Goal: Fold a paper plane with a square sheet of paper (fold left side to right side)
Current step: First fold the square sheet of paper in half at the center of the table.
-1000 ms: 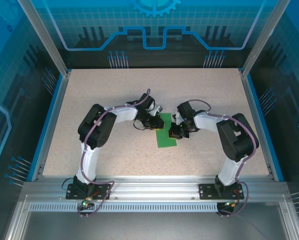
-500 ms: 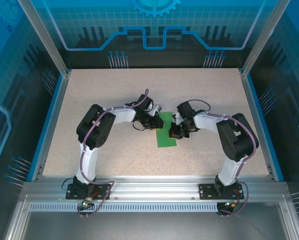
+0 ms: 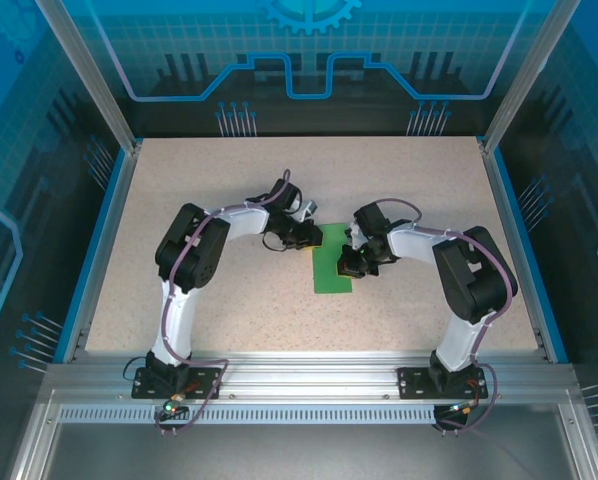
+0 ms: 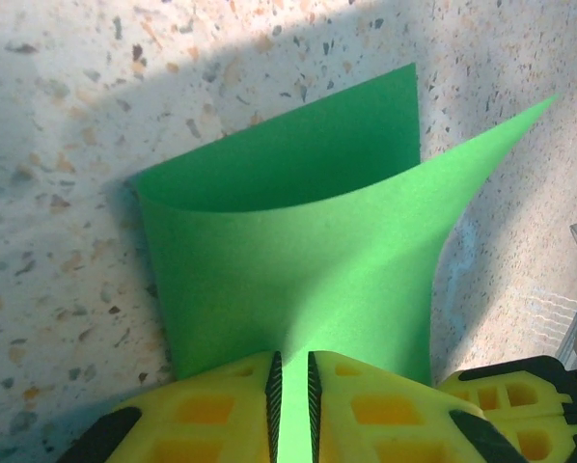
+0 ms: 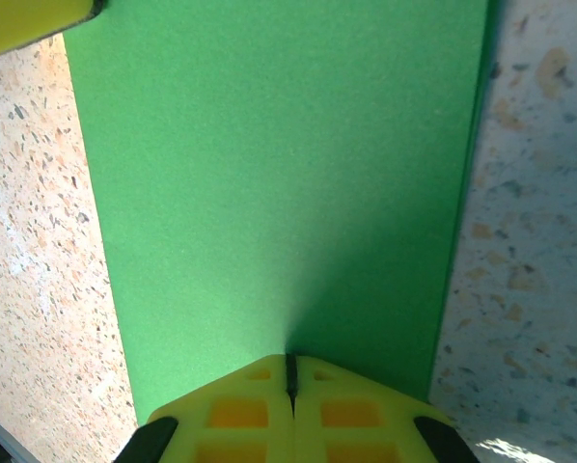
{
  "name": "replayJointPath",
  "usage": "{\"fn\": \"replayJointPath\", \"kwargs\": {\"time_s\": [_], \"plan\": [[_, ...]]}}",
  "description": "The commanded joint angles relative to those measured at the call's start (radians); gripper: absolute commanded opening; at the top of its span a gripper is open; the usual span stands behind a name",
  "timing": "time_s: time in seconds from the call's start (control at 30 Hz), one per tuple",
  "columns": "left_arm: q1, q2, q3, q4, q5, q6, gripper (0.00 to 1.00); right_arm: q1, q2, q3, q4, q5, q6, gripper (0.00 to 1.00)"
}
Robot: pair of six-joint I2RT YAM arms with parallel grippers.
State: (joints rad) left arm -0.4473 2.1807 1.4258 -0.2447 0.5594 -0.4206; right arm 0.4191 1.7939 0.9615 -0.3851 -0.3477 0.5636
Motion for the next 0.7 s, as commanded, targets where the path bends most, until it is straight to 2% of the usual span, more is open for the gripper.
{"fn": "replayJointPath", "kwargs": {"time_s": [0.0,0.67], "plan": [[0.046,0.060,0.055,0.022,-0.113,0.010,0.19,0.004,0.052,-0.035,-0.126,0.109,-0.014,0.05],[0.067,0.183,0.255,-0.059,-0.162,-0.003,0.20,0.005,0.044,-0.044,-0.132,0.116,-0.013,0.05]]}}
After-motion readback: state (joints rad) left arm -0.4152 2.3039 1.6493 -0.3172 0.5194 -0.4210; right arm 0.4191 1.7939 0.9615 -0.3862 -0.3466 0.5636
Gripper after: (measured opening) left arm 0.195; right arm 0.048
